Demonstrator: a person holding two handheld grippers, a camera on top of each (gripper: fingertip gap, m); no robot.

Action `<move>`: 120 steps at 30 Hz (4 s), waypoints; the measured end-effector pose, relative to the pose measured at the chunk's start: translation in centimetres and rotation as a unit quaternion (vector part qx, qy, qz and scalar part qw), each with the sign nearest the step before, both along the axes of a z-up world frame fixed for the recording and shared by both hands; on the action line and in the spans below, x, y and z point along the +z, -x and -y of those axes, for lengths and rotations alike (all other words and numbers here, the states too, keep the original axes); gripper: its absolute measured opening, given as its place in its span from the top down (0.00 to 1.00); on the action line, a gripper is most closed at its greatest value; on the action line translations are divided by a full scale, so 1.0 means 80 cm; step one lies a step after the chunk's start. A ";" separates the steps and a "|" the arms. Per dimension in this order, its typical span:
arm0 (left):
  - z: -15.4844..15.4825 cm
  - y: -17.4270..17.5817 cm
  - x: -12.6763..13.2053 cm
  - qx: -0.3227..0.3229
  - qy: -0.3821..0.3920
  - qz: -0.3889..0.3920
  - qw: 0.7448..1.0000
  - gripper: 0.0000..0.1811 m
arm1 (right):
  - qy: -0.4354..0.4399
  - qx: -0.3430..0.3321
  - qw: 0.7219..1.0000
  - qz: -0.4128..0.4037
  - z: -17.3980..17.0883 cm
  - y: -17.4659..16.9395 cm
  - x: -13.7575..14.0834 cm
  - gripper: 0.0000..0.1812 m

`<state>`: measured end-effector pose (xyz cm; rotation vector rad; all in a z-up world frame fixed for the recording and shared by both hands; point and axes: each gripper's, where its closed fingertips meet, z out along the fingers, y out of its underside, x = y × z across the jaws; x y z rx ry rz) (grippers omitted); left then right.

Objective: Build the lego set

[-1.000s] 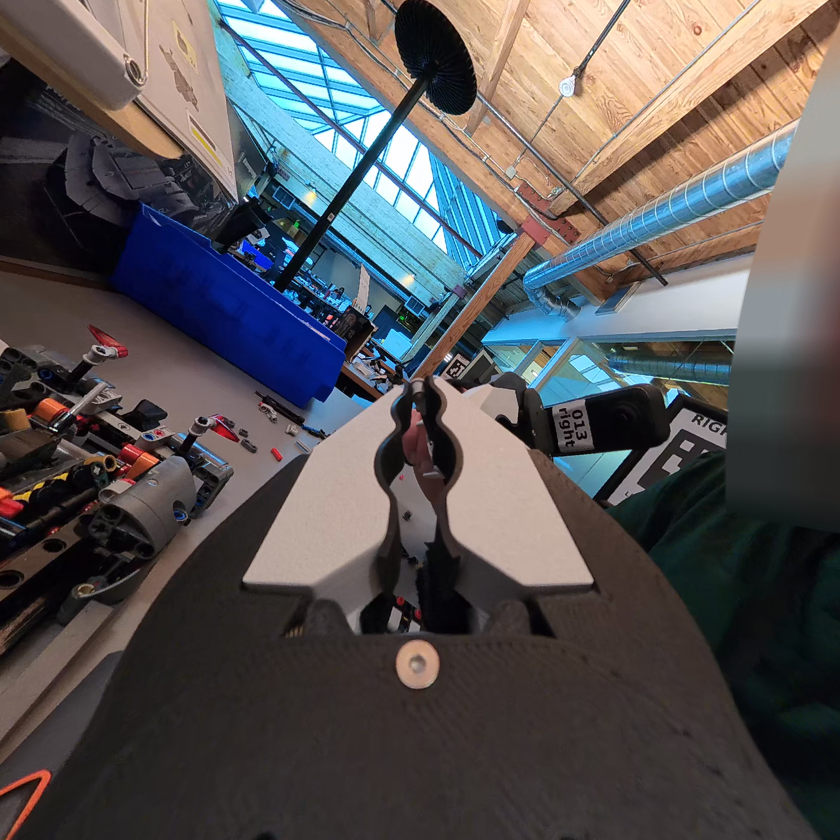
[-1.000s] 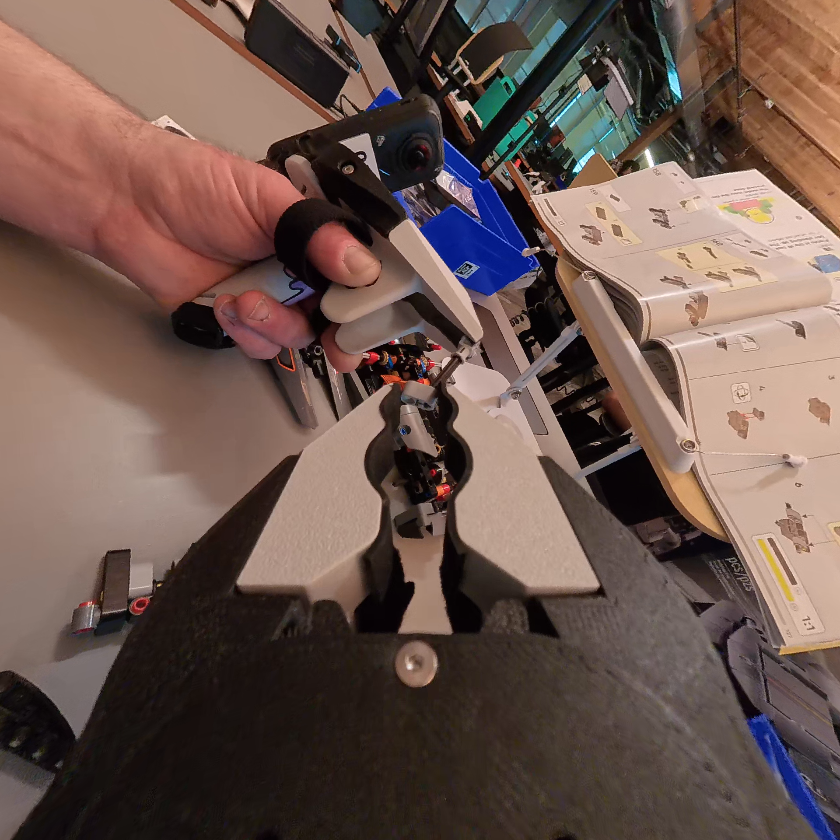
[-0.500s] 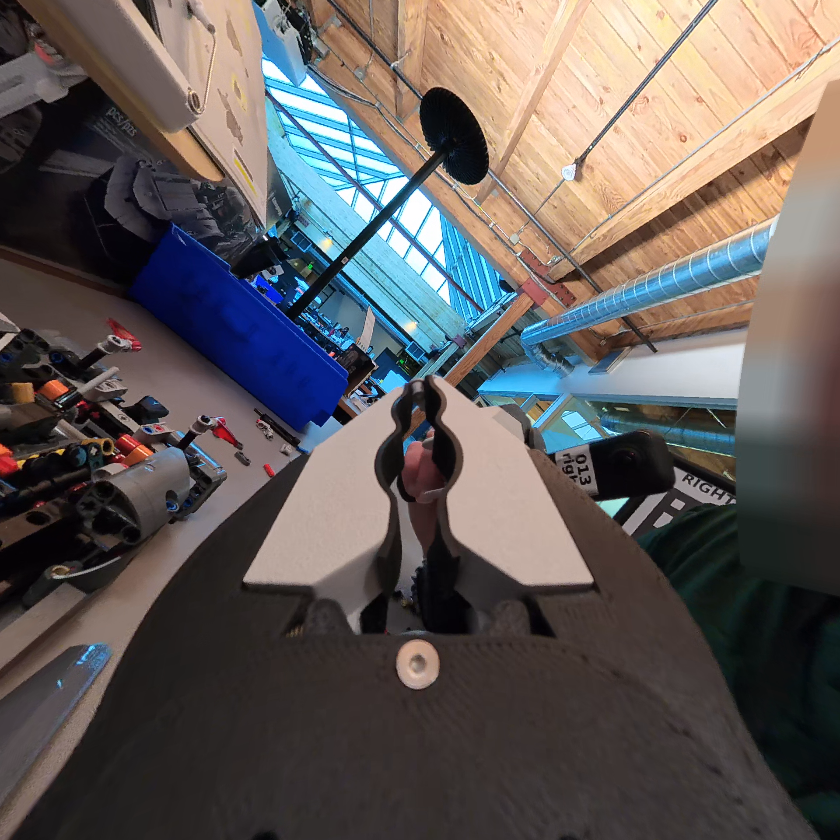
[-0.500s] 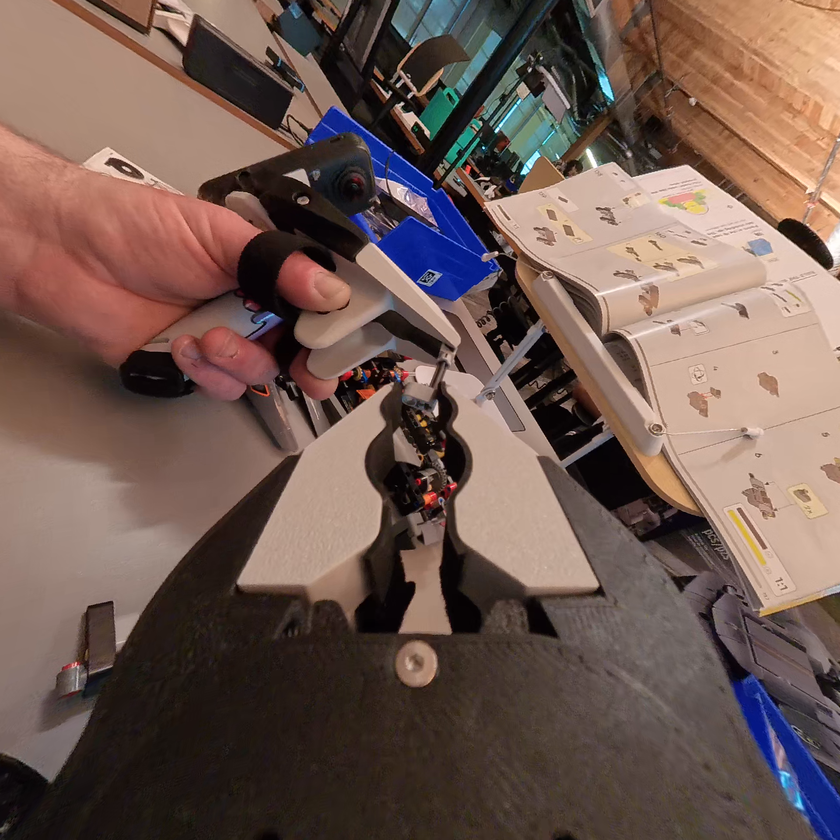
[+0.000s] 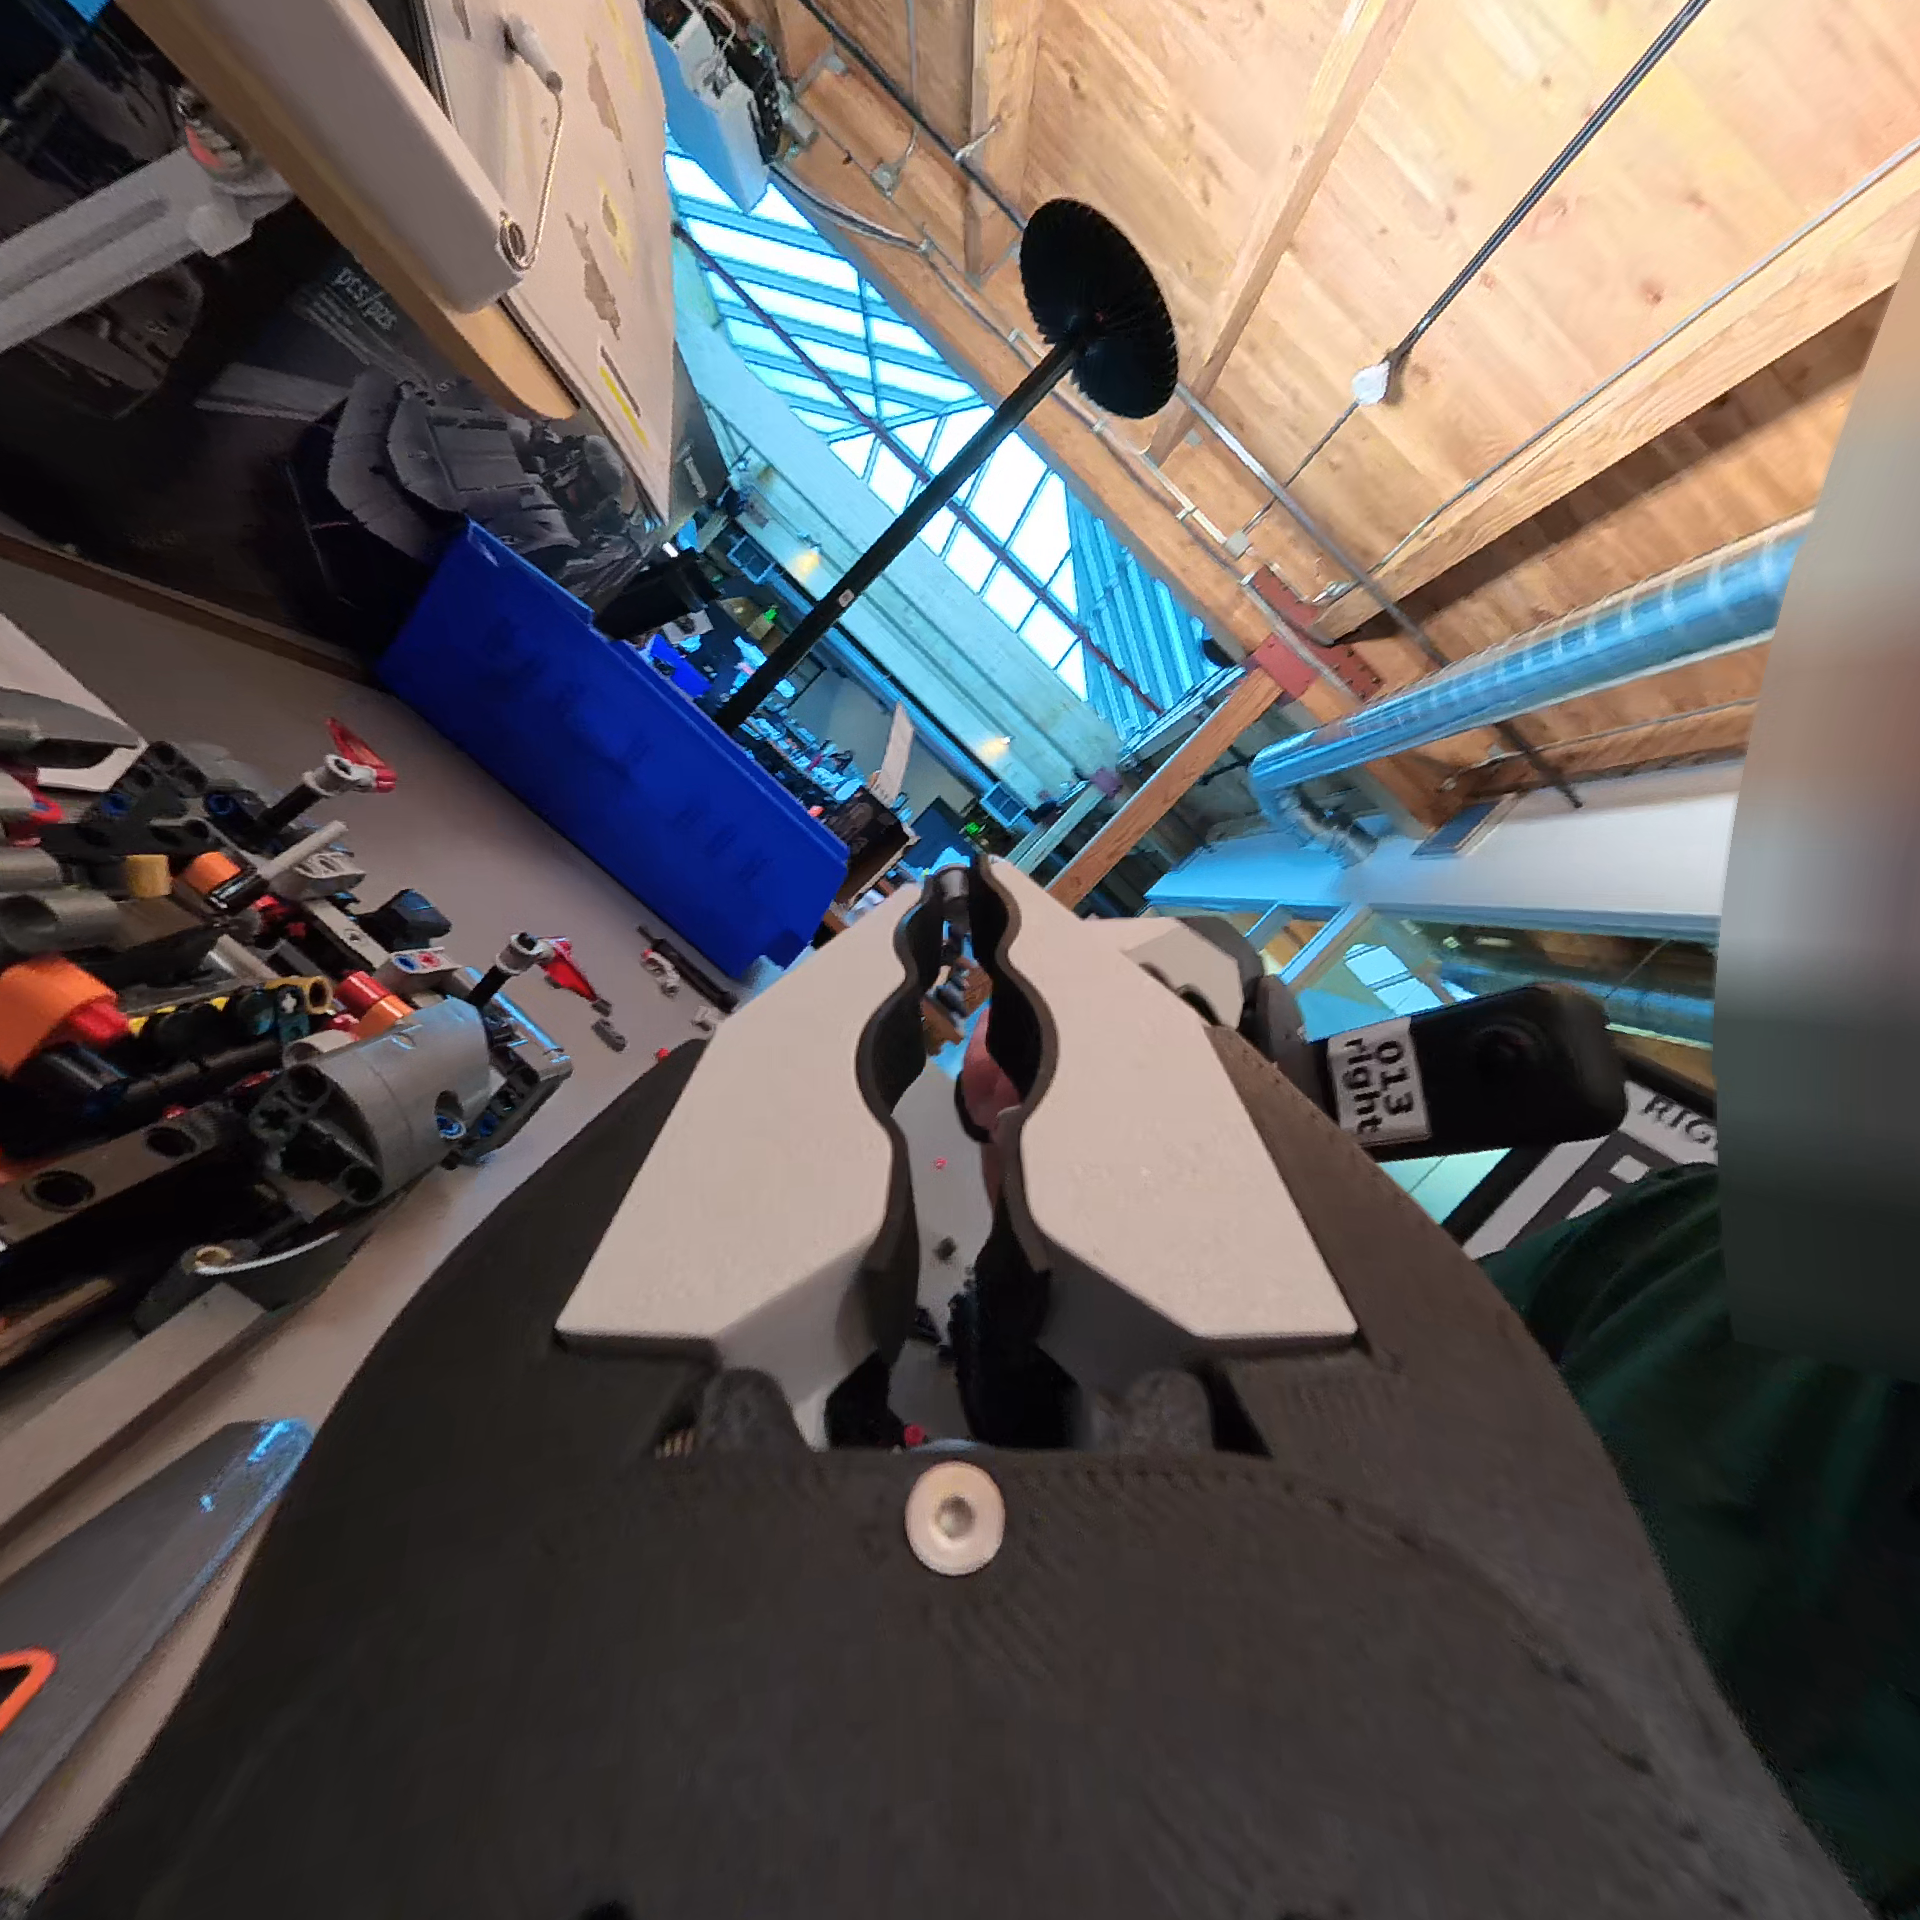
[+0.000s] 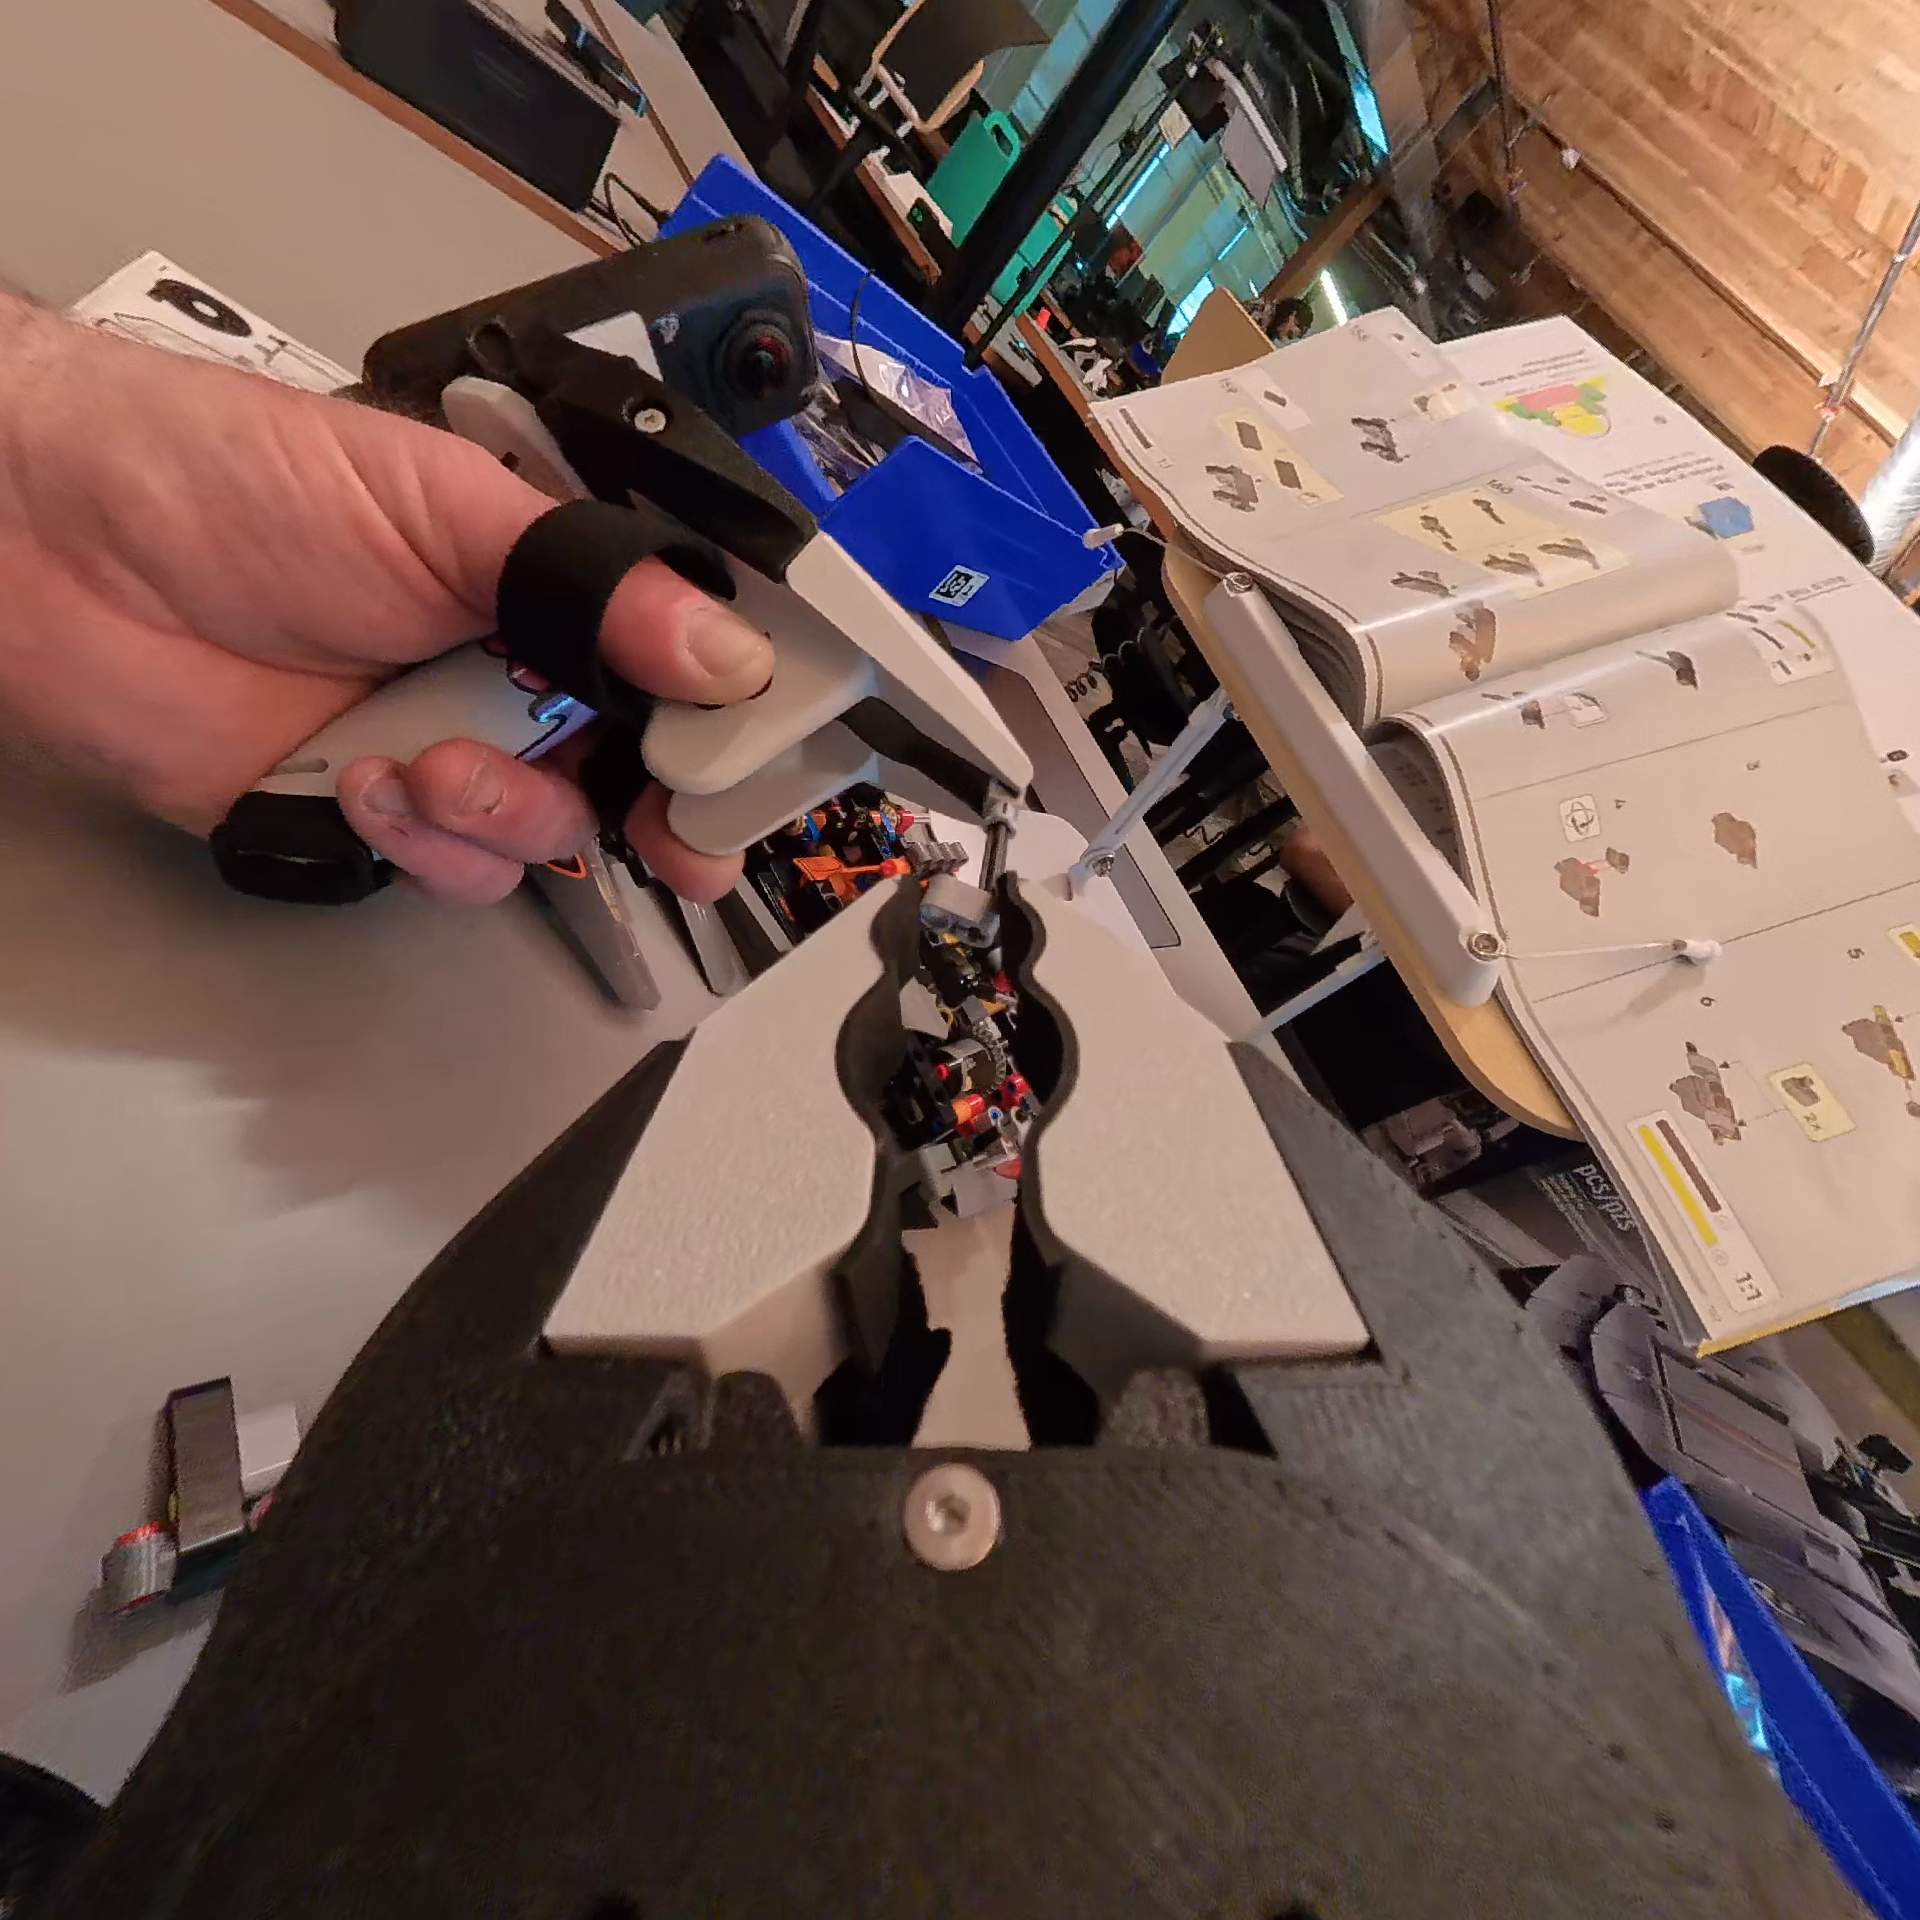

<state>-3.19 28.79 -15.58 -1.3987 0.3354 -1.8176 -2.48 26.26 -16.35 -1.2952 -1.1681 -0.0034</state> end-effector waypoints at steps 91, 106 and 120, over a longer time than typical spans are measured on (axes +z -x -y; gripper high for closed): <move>0.031 -0.045 -0.033 -0.067 -0.073 -0.115 0.988 0.98 | 0.357 -0.108 0.900 0.226 0.182 -0.309 -0.134 0.97; 0.031 -0.046 -0.033 -0.074 -0.067 -0.112 0.989 0.98 | 0.454 -0.152 0.870 0.121 0.197 -0.304 -0.156 0.90; 0.031 -0.048 -0.034 -0.076 -0.069 -0.114 0.988 0.98 | 0.479 -0.175 0.858 0.061 0.190 -0.301 -0.168 0.96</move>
